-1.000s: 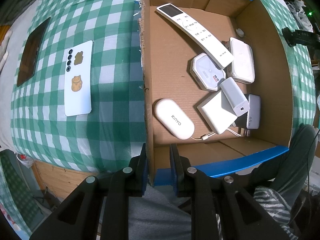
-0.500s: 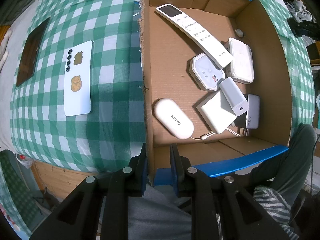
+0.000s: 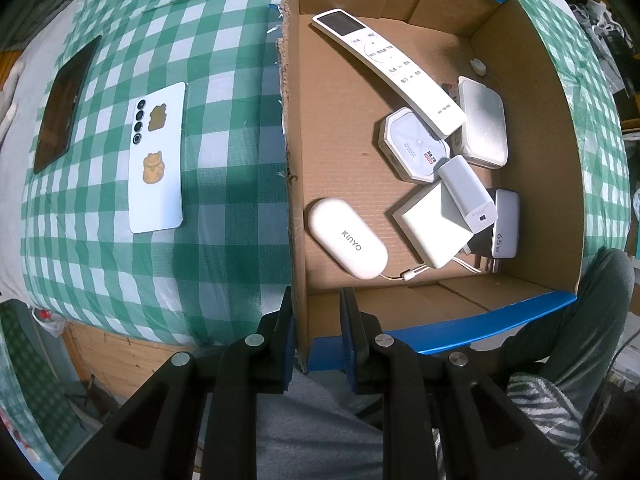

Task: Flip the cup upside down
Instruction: 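Carry the black cooling fan with the right gripper into the box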

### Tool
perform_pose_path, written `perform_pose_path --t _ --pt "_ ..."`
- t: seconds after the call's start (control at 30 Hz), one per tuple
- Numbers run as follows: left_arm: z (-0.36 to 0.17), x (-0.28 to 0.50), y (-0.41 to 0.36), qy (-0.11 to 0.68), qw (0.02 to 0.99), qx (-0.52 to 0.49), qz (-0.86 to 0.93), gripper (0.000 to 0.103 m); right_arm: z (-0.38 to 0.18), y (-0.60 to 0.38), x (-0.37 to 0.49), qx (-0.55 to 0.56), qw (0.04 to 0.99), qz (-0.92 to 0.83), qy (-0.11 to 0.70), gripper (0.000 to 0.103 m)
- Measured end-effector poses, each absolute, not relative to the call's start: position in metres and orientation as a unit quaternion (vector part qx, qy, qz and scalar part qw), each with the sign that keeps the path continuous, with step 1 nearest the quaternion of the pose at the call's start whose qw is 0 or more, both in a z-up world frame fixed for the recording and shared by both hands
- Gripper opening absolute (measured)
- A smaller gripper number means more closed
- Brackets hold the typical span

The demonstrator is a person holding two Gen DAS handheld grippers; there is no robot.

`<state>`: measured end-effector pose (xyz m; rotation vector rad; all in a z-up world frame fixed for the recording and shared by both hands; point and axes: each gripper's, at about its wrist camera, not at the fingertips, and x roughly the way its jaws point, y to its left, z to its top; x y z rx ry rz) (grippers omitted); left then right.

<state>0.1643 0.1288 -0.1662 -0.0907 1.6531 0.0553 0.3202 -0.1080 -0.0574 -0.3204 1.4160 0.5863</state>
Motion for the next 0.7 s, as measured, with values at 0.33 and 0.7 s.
perform_pose_path --t 0.33,0.7 --pt "-0.167 0.166 0.13 0.735 0.676 -0.039 0.025 0.019 -0.093 -0.039 0.265 -0.173 0.669 0.329 0.644 0.061" --pt "-0.167 0.166 0.13 0.735 0.676 -0.04 0.025 0.019 -0.137 -0.003 0.237 -0.178 0.636 0.339 0.67 0.061"
